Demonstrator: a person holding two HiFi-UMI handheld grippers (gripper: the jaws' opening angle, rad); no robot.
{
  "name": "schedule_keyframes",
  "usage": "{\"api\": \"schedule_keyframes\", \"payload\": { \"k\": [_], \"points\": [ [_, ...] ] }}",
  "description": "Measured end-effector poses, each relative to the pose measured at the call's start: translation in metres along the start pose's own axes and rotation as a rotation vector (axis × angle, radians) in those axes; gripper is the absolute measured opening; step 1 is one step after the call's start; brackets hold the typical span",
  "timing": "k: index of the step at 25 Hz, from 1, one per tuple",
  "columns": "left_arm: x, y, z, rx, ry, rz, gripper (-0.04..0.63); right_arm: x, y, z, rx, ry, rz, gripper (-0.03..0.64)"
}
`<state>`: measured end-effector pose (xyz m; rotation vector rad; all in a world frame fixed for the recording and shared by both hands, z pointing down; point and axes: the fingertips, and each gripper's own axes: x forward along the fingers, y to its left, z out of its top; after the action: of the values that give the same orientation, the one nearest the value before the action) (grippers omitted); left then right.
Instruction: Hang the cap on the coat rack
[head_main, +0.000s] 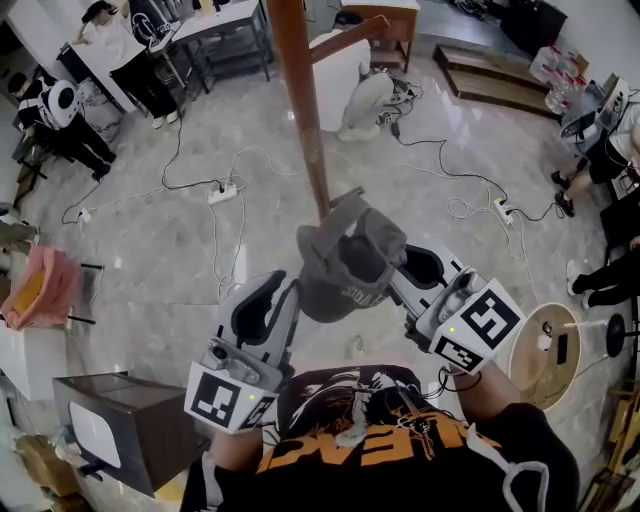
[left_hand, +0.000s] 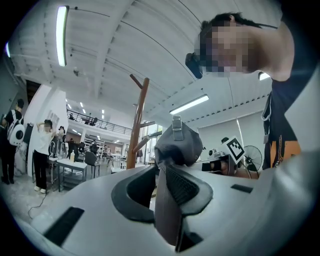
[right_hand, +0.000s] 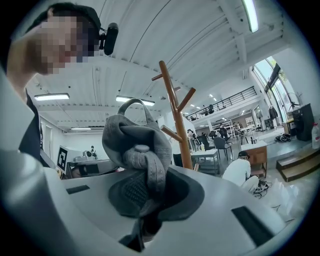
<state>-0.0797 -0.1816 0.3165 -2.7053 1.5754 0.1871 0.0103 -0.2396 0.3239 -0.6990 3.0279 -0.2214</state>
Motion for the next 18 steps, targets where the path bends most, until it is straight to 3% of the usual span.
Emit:
{"api": "schedule_keyframes", "payload": {
  "k": [8,18],
  "points": [
    [0.021,0.042,0.007,-0.006,0.023,0.0,0.086,0.043,-0.032,0.013,-0.002,0.018,-0.038,0.049],
    [0.031,0.074,0.011,-0.025,0.018,-0.087,0.086,0.075,-0.049,0.008,0.007,0.048,-0.135,0.049]
  ]
}}
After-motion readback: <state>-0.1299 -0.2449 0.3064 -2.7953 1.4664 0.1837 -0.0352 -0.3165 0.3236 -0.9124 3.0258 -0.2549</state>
